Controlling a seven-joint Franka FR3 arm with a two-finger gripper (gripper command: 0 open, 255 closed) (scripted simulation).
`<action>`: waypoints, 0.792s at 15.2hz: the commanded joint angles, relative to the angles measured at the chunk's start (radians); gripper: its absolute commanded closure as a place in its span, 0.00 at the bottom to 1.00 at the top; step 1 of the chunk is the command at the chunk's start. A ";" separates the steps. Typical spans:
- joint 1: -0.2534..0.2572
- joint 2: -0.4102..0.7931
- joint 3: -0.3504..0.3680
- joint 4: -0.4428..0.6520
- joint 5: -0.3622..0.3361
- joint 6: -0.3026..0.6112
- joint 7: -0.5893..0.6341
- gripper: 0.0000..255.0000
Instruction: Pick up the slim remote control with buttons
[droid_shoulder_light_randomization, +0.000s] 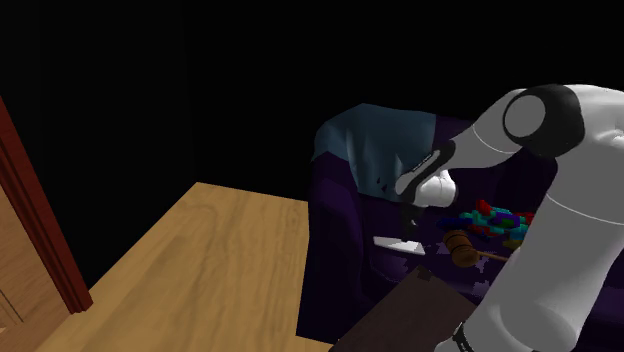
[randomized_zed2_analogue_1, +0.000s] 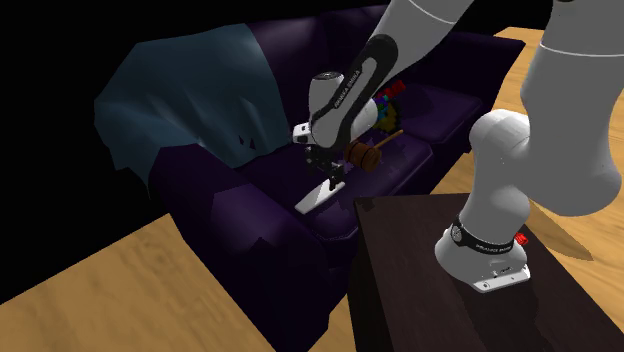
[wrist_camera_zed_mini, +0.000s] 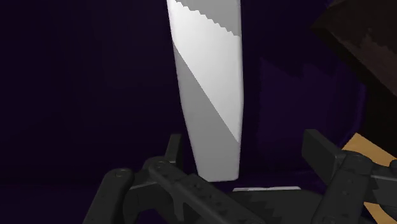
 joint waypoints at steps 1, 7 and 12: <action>-0.055 0.111 0.062 0.046 0.156 0.029 -0.169 0.00; -0.171 0.235 0.193 0.098 0.296 0.082 -0.303 0.00; -0.221 0.289 0.257 0.116 0.359 0.118 -0.350 0.00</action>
